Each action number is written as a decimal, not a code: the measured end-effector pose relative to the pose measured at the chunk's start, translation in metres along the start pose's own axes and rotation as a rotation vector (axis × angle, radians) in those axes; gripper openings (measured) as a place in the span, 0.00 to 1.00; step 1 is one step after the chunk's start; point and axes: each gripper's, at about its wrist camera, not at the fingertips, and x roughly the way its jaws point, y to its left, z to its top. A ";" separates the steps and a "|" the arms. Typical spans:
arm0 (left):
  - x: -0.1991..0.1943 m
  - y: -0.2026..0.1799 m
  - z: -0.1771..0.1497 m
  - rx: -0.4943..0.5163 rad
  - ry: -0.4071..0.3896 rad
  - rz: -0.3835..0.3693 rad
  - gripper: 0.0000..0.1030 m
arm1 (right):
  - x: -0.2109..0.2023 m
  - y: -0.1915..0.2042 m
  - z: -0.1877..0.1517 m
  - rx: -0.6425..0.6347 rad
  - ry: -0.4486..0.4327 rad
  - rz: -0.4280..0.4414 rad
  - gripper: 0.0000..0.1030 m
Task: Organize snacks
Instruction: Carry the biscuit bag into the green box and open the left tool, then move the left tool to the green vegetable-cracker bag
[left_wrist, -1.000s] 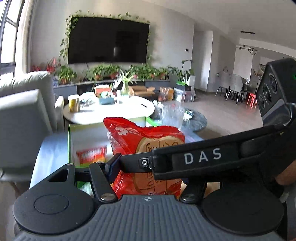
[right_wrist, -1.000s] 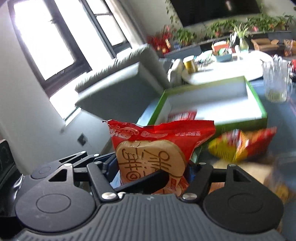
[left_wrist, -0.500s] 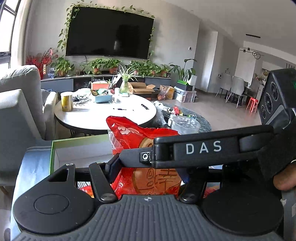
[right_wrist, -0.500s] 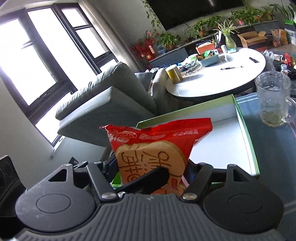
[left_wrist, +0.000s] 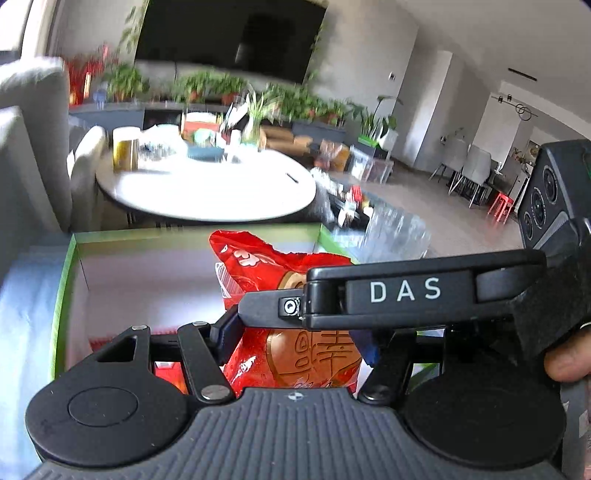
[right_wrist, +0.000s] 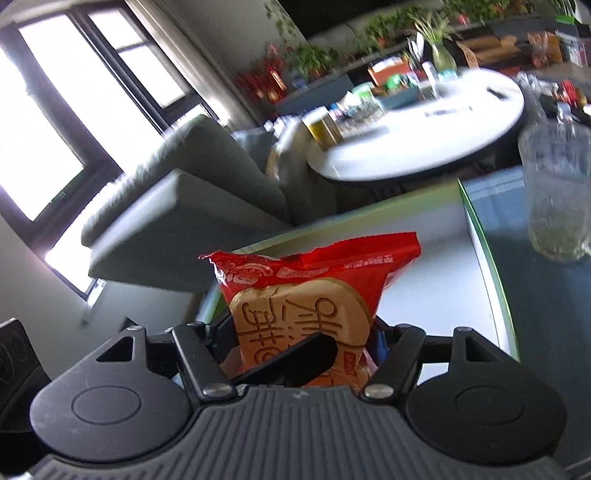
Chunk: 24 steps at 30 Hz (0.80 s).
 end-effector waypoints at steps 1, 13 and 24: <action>0.003 0.003 -0.001 -0.014 0.017 -0.005 0.56 | 0.004 -0.003 -0.002 0.005 0.017 -0.013 0.98; -0.051 0.027 -0.012 -0.088 -0.026 0.086 0.64 | -0.018 -0.001 -0.008 -0.012 -0.041 -0.110 0.99; -0.104 0.031 -0.059 -0.064 -0.043 0.229 0.66 | -0.068 0.033 -0.055 -0.135 -0.079 -0.040 0.98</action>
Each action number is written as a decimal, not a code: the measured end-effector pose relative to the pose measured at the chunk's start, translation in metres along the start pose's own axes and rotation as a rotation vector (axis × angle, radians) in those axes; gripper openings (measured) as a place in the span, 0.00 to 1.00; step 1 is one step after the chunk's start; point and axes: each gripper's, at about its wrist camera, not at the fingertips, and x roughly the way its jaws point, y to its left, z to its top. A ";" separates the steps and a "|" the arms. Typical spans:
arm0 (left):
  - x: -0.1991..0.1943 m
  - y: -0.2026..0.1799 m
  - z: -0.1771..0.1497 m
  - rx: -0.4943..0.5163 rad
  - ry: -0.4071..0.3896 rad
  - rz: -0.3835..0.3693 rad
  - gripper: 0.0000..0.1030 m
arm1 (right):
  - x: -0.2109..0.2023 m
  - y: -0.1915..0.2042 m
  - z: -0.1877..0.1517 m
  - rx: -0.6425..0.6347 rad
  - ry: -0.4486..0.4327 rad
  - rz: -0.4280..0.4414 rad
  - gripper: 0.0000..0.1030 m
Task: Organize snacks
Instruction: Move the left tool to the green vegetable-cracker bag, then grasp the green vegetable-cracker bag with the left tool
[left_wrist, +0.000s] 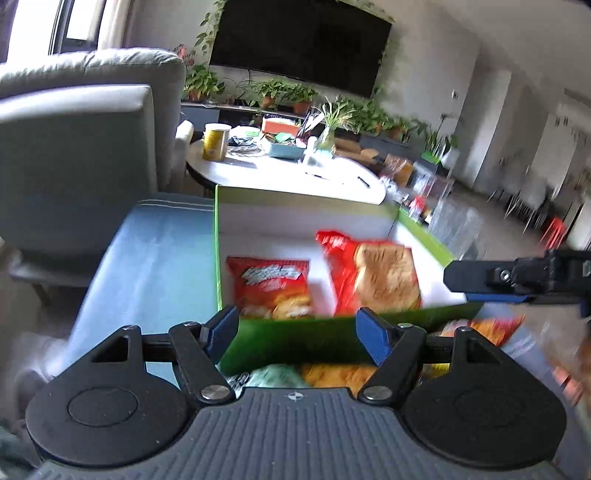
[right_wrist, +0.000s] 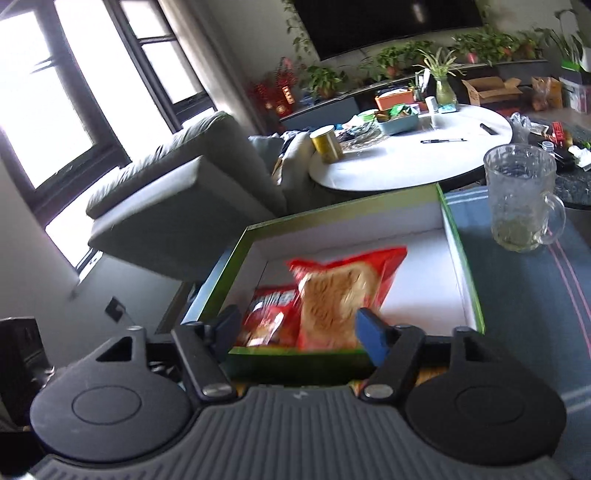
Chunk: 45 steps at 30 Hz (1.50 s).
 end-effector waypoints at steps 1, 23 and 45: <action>0.000 -0.002 -0.004 0.010 0.022 0.014 0.66 | -0.001 0.003 -0.005 -0.005 0.008 0.007 0.98; -0.058 0.023 -0.081 -0.065 0.123 0.005 0.65 | 0.019 0.052 -0.062 -0.033 0.147 0.054 0.98; -0.033 0.045 -0.076 -0.282 0.105 -0.073 0.67 | 0.074 0.056 -0.057 -0.062 0.274 0.008 1.00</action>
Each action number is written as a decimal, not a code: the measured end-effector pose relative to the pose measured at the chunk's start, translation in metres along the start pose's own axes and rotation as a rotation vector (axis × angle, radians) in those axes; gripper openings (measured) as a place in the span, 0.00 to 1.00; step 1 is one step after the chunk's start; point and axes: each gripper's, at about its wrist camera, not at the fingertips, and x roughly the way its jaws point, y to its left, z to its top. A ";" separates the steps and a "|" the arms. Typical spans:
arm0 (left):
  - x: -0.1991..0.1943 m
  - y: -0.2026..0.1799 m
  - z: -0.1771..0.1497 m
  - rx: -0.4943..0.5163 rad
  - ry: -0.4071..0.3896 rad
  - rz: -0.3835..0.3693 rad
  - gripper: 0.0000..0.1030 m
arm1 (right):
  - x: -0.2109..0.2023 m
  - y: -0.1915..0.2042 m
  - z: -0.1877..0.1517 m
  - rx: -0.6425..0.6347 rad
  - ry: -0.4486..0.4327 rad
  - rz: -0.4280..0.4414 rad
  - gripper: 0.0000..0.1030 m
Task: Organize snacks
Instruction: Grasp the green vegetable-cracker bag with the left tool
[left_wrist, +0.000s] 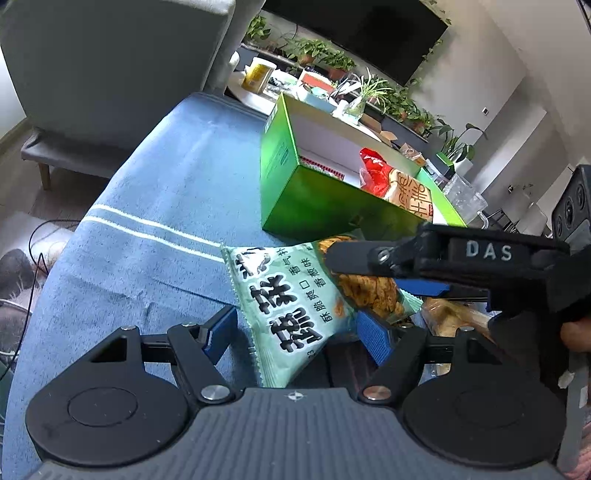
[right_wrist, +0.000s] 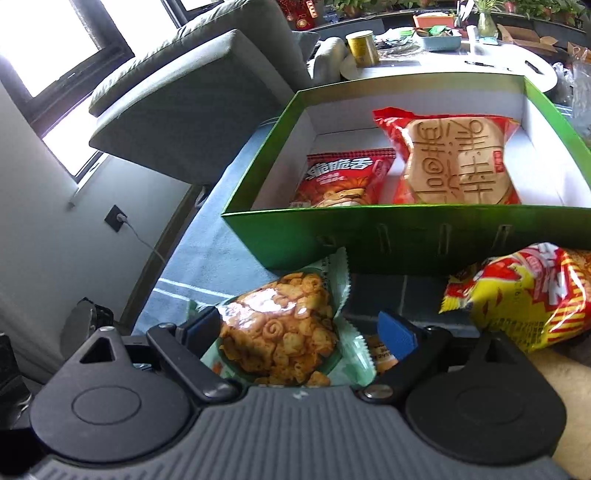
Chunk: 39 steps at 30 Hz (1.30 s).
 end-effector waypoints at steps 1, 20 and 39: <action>-0.002 -0.001 0.000 0.010 -0.010 0.021 0.67 | 0.000 0.002 0.000 -0.003 0.004 0.016 1.00; -0.051 -0.025 -0.054 0.246 0.075 -0.044 0.66 | -0.061 0.011 -0.075 -0.017 0.014 0.083 0.95; -0.040 -0.027 -0.051 0.154 0.085 0.007 0.57 | -0.063 -0.019 -0.095 0.118 -0.033 0.064 0.98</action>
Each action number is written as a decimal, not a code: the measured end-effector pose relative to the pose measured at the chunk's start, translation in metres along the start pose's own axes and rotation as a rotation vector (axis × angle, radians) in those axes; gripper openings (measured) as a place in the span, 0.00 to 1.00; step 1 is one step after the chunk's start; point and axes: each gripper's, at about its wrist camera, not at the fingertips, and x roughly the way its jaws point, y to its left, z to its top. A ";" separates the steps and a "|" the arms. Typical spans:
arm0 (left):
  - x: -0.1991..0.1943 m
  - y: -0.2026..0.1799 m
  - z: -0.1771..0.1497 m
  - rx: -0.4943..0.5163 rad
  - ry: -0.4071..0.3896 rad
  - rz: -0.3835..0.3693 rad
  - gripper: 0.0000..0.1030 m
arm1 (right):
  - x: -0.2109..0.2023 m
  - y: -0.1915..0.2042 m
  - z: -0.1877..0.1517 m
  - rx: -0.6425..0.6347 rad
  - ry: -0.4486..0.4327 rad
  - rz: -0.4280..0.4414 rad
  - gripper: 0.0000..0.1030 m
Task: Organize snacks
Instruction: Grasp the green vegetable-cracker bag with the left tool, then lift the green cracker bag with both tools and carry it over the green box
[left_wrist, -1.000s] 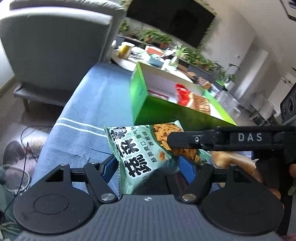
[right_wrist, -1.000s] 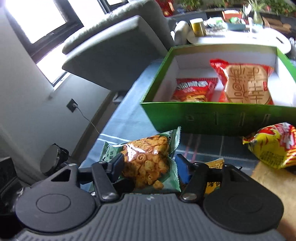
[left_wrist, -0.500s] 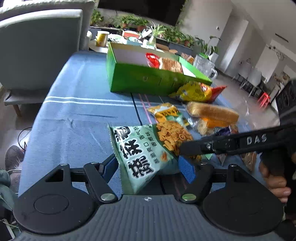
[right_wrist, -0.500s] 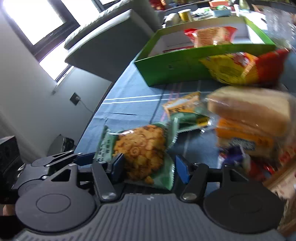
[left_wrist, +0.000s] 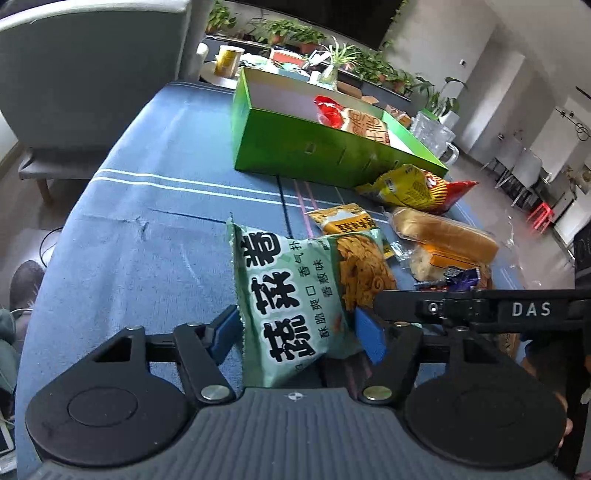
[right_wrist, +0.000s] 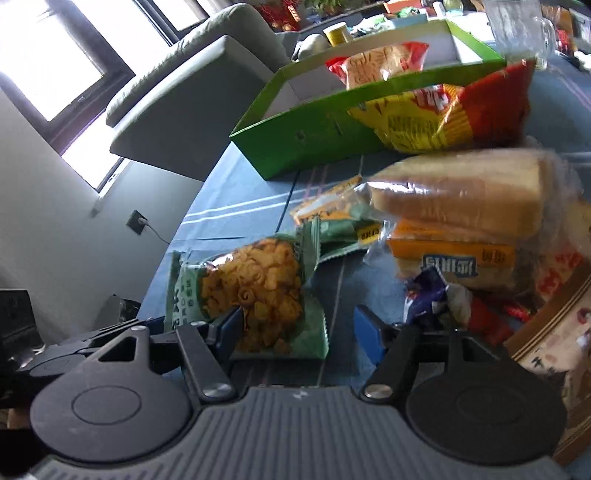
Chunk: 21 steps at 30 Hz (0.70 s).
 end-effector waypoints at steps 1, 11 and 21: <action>-0.001 0.000 0.000 -0.002 0.004 -0.006 0.57 | 0.000 0.000 0.000 -0.006 0.001 -0.001 0.98; -0.025 0.000 0.009 0.026 -0.045 -0.006 0.69 | -0.018 0.000 0.005 -0.014 -0.041 0.013 0.98; -0.016 0.006 0.016 -0.017 -0.047 0.026 0.72 | -0.015 -0.004 0.015 0.028 -0.049 0.025 0.98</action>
